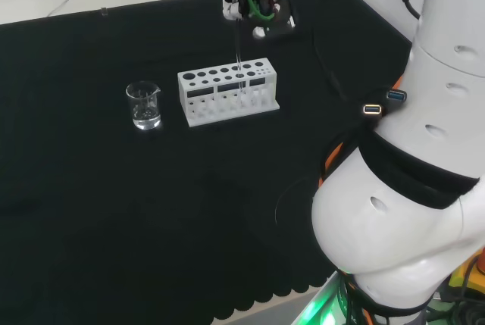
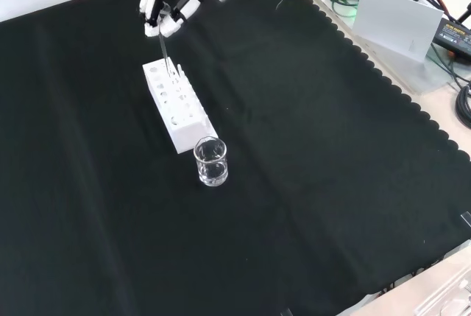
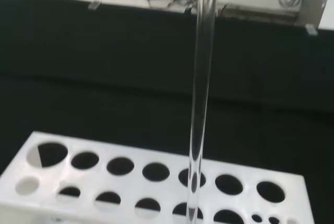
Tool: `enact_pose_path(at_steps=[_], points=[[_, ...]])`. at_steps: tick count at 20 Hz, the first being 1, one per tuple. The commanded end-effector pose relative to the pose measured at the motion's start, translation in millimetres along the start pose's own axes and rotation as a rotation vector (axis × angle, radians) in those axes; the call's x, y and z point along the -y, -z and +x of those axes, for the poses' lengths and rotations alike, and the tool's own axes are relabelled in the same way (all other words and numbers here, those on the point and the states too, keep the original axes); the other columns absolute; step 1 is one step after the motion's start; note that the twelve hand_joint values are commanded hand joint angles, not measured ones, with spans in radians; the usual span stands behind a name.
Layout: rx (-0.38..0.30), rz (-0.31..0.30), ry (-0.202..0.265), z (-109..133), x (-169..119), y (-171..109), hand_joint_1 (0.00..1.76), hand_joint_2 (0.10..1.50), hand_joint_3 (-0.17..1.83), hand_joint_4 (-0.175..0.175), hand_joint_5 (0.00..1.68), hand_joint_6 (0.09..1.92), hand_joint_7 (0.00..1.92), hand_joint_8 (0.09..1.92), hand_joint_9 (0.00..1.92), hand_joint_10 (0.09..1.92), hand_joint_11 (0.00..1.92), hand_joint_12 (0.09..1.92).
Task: Take the glass rod from the white test tube rack.
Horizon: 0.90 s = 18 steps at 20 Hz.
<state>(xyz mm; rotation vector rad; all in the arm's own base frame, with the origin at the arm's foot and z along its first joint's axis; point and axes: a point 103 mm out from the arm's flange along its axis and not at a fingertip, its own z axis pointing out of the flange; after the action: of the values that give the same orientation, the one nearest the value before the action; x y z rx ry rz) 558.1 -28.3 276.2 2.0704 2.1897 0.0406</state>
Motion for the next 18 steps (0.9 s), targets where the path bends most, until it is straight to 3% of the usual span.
enact_pose_path(at_steps=[1,11,18], points=[[0.012,-0.086,-0.014,12.4,4.7,55.2,1.31,1.10,-0.17,-0.175,1.33,0.14,1.19,0.98,1.51,0.94,1.59,0.58],[0.054,-0.002,-0.047,15.3,24.1,89.4,1.31,1.10,-0.17,-0.175,1.35,0.09,1.18,0.99,1.52,0.91,1.59,0.58],[0.053,-0.010,-0.048,25.7,49.1,105.5,1.31,1.10,-0.17,-0.175,1.36,0.09,1.18,0.99,1.53,0.89,1.60,0.58]])
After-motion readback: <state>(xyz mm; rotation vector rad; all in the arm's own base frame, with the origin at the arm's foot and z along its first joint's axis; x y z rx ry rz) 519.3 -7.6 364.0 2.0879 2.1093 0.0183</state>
